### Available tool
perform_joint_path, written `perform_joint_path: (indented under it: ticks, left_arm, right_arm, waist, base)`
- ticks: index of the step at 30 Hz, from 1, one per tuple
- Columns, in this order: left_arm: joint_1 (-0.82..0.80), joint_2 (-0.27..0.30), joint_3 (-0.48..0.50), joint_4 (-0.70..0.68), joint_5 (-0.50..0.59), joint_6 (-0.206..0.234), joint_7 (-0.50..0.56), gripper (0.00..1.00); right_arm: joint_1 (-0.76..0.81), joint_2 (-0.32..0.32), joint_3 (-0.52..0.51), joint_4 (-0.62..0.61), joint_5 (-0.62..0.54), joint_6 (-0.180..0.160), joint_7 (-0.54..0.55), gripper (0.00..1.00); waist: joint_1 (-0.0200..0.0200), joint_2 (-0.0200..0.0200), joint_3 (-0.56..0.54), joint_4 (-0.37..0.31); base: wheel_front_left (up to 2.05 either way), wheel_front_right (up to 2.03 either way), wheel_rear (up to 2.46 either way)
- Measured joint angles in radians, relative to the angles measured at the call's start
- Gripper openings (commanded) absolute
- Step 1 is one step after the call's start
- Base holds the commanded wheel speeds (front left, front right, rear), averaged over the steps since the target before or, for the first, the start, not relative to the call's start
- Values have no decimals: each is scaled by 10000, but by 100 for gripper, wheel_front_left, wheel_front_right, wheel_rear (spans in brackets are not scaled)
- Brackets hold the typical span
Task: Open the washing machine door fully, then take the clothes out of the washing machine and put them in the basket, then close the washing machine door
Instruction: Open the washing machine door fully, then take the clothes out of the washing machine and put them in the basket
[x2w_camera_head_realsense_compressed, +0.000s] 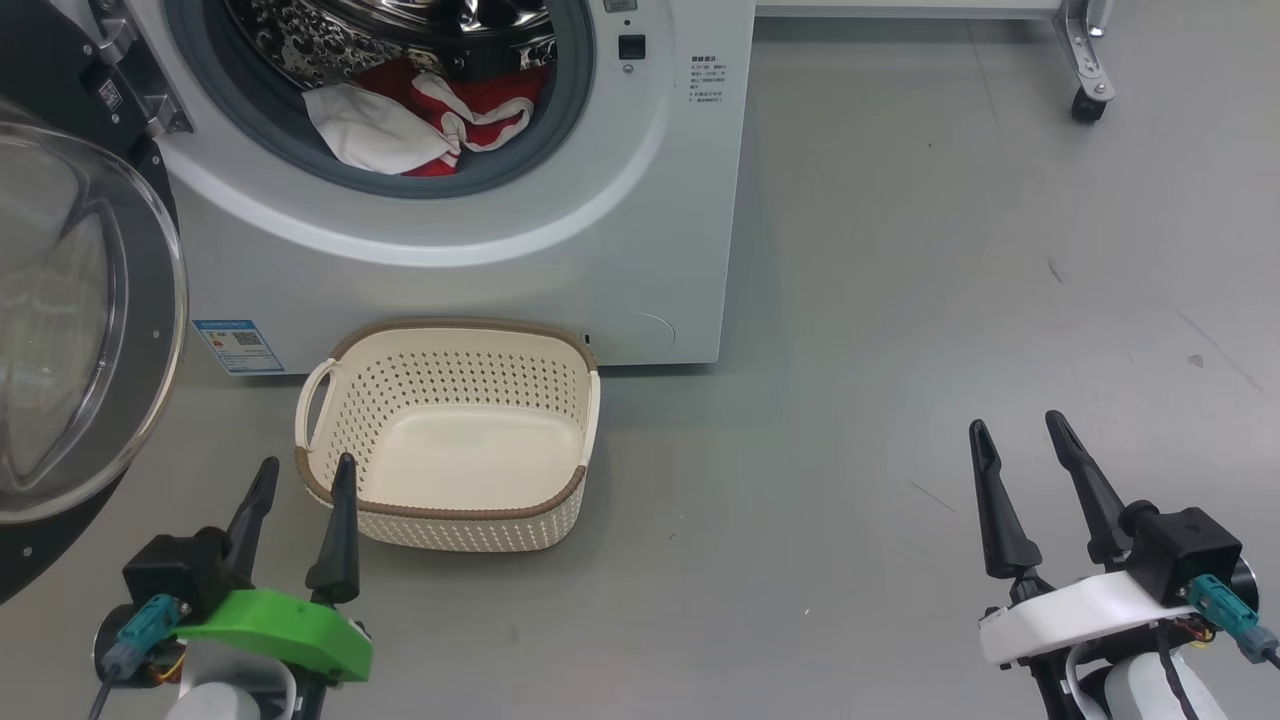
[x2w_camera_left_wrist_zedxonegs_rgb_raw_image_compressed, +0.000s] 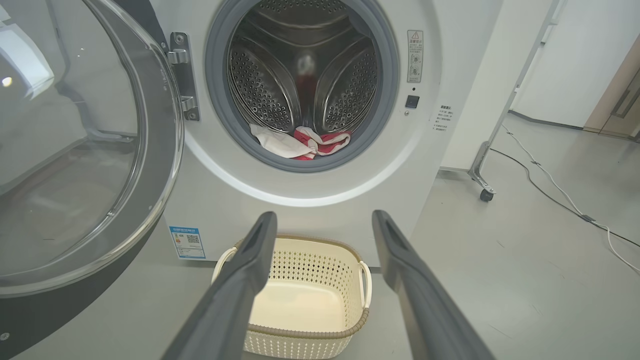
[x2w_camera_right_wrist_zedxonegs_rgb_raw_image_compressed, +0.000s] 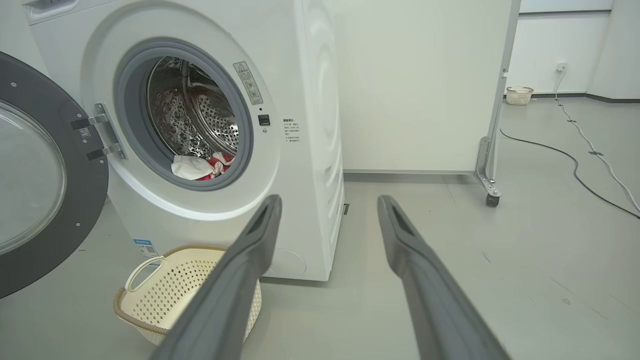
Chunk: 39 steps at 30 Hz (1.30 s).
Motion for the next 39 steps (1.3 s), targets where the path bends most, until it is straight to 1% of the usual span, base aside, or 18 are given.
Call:
perform_joint_path:
  ticks: [18,26,29,39]
  left_arm:
    - [66,0,-19,-221,144,-17,-90,100]
    - [74,13,-19,-242,222,65,-100,100]
    - [79,17,-21,-249,247,67,-102,100]
    - [197,102,-65,-255,474,115,-138,100]
  right_arm:
    - [146,0,8,-98,-100,-12,0,100]
    - [146,-52,109,-84,-305,-13,0,100]
    - [146,-65,111,-38,-374,-73,0,100]
    - [150,-52,132,81,-374,-100,0,100]
  waist:
    - [-1,0,167,41]
    - [0,0,184,48]
    - [0,0,182,48]
    - [0,0,131,39]
  base:
    - [0,0,0]
    - [0,0,0]
    - [0,0,0]
    - [0,0,0]
